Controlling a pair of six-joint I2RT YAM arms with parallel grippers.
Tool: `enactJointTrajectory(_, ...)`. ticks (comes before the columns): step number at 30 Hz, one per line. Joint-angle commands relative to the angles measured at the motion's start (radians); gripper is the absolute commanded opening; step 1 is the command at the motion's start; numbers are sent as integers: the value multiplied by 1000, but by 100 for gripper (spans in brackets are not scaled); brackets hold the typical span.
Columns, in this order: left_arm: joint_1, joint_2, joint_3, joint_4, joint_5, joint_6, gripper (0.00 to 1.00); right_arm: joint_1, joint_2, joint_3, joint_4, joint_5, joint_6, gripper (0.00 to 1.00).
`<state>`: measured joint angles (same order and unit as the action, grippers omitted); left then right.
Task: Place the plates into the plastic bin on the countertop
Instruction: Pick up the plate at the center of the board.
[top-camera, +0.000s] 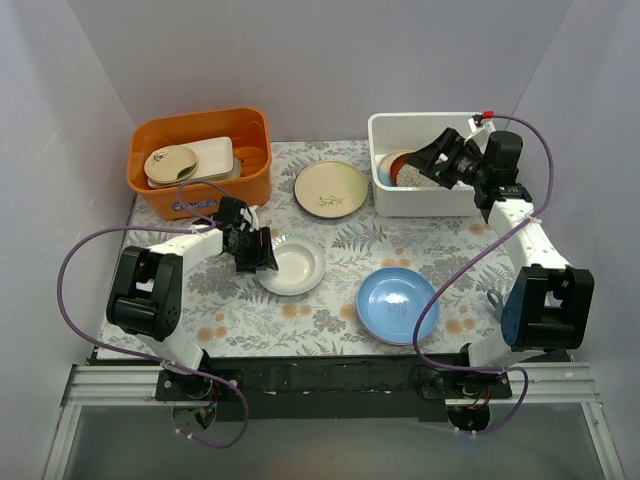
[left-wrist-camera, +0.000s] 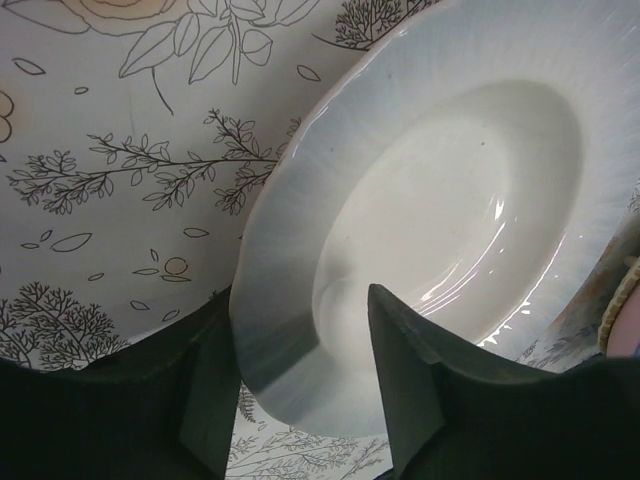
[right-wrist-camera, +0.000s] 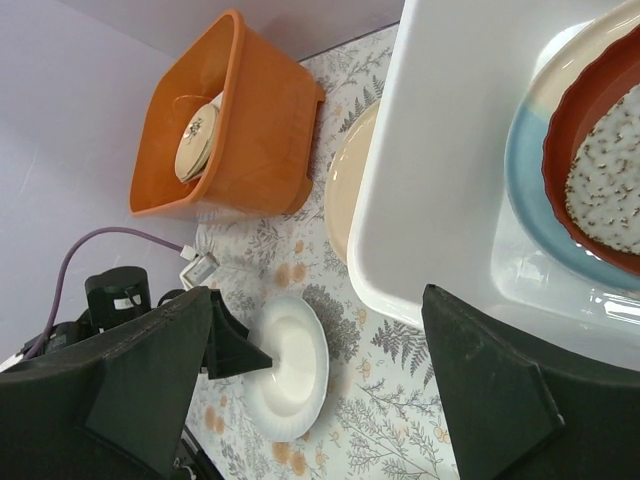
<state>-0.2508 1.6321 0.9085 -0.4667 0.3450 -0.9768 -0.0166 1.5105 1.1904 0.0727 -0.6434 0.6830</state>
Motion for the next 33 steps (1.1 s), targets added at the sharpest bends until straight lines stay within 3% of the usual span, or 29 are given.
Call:
enactJointTrajectory(1,7,5,33,-4,25,7,44,10,-55,1,38,-21,-14,93)
enactJointTrajectory(2,7,5,32,-4,29,7,41,13,-59,2,35,-22,-16,93)
enactJointTrajectory(5,10,6,32,-4,37,9,17,15,-76,-8,22,-22,-28,93)
enactJointTrajectory(6,10,8,32,-7,37,9,3,15,-82,-12,19,-19,-39,93)
enactJointTrajectory(7,10,9,33,-7,35,9,0,15,-88,-20,12,-15,-42,93)
enactJointTrajectory(33,31,-95,12,45,101,-2,0,136,-116,-130,-1,-76,-108,93)
